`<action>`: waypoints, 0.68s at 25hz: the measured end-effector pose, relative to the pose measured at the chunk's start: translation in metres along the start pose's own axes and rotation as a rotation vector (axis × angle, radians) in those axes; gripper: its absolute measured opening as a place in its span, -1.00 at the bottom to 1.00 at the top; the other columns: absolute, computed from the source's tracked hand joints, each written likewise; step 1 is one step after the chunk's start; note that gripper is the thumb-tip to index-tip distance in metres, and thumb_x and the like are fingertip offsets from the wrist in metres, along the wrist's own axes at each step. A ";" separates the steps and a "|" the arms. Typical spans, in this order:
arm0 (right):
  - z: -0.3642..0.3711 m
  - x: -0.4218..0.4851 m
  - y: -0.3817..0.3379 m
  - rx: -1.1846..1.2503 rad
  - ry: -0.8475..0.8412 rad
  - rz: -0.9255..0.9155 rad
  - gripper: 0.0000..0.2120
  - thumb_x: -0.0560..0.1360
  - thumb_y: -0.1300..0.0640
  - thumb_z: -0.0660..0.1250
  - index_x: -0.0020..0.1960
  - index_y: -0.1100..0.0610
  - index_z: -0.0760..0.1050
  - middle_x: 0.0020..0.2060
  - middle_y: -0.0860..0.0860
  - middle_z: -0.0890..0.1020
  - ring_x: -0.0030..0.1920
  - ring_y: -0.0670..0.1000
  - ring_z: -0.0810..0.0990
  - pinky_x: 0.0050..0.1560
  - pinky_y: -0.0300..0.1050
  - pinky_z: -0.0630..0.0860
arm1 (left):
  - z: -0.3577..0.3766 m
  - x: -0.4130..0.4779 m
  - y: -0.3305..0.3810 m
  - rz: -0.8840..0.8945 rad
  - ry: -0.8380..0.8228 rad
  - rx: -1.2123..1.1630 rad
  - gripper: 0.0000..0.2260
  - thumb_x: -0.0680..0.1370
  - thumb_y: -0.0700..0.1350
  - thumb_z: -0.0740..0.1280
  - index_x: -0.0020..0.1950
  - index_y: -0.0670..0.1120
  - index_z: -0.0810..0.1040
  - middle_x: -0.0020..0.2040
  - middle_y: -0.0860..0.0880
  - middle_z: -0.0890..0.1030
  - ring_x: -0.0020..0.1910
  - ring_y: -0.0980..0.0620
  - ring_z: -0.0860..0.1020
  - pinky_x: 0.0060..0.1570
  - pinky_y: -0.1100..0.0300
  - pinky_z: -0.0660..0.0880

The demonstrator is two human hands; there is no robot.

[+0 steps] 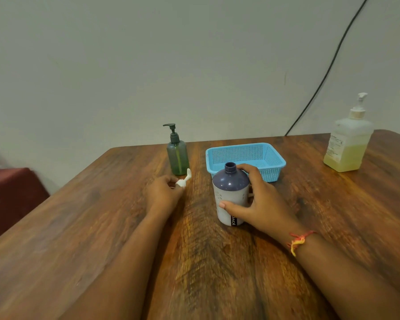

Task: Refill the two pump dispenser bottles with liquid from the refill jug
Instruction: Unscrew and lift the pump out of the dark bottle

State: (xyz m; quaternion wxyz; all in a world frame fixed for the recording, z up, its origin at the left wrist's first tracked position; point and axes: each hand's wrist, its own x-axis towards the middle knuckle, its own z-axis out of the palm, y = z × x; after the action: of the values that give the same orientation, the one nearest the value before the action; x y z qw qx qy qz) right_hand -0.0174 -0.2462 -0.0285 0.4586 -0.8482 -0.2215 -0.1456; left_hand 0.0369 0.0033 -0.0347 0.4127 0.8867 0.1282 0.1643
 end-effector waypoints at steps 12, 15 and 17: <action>-0.010 0.001 0.007 0.075 -0.035 0.079 -0.05 0.29 -0.48 0.37 0.53 -0.20 0.05 0.40 -0.11 0.43 0.32 -0.07 0.50 0.24 -0.05 0.56 | -0.003 -0.024 0.015 0.352 0.164 0.074 -0.67 0.58 0.08 0.37 0.30 -0.01 0.56 0.26 -0.02 0.60 0.23 0.03 0.51 0.32 -0.16 0.47; -0.018 0.003 0.008 0.077 0.159 0.083 -0.26 0.42 -0.41 0.24 0.48 -0.09 0.20 0.25 -0.13 0.47 0.23 -0.10 0.52 0.08 -0.22 0.57 | -0.001 -0.047 0.035 0.526 0.072 -0.220 -0.47 0.57 0.28 0.16 0.33 -0.06 0.51 0.24 -0.05 0.58 0.16 0.07 0.54 0.15 0.05 0.57; -0.029 0.008 0.016 0.035 0.347 0.115 -0.34 0.46 -0.38 0.24 0.40 -0.02 0.28 0.17 -0.10 0.48 0.17 -0.10 0.53 -0.01 -0.24 0.59 | 0.006 -0.062 0.040 0.573 -0.072 -0.288 -0.31 0.50 0.43 0.14 0.44 -0.03 0.40 0.31 -0.02 0.52 0.24 0.07 0.53 0.16 0.10 0.55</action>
State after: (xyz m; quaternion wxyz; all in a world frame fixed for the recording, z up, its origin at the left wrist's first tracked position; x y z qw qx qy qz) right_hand -0.0039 -0.2768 -0.0210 0.5123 -0.8134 -0.0929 -0.2594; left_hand -0.0141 -0.0484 -0.0190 0.4753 0.8243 -0.1660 0.2589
